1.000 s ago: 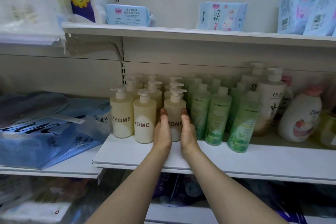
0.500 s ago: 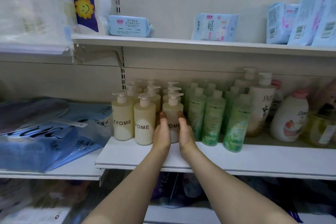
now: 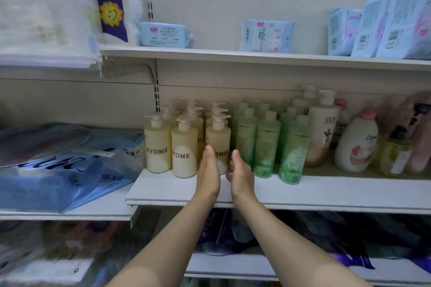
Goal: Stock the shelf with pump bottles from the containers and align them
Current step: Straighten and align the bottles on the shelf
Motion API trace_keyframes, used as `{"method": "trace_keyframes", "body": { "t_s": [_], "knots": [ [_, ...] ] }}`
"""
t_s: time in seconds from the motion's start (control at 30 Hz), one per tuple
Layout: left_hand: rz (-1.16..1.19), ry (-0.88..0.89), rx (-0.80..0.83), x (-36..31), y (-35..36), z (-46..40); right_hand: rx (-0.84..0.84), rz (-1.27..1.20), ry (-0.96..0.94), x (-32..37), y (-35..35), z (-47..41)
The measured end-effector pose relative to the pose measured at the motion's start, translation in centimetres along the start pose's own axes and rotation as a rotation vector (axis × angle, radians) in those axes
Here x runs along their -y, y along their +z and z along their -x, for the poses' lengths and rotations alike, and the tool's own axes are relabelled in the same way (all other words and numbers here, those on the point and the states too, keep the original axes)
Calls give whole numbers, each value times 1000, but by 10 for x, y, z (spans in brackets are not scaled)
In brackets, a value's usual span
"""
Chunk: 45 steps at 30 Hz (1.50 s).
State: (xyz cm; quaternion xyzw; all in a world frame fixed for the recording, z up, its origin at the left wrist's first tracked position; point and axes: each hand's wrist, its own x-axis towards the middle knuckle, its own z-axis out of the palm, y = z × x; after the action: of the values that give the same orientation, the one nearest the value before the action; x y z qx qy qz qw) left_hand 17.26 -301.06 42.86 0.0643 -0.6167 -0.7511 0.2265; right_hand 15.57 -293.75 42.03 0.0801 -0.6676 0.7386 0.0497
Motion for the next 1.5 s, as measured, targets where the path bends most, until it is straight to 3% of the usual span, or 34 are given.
{"method": "trace_keyframes", "body": {
  "t_s": [0.4, 0.53, 0.63, 0.77, 0.93, 1.3, 1.5],
  "knots": [
    [-102, 24, 12, -9, -14, 19, -39, -15, -23, 6, 0, 4],
    [-255, 173, -270, -17, -47, 32, -95, -20, -120, 5, 17, 21],
    [-328, 192, -380, -22, -70, 25, -17, -27, -113, 6, 39, 31],
    [-351, 94, -305, -23, -87, 12, 121, -25, -14, 5, 62, 31],
    [-254, -8, -216, -24, -86, 8, 121, -28, -12, 4, 69, 30],
    [-248, -9, -190, -28, -89, 2, 39, 6, -18, 2, 72, 26],
    [-198, 61, -138, -30, -83, -3, 80, 13, 3, 3, 74, 23]
  ]
}}
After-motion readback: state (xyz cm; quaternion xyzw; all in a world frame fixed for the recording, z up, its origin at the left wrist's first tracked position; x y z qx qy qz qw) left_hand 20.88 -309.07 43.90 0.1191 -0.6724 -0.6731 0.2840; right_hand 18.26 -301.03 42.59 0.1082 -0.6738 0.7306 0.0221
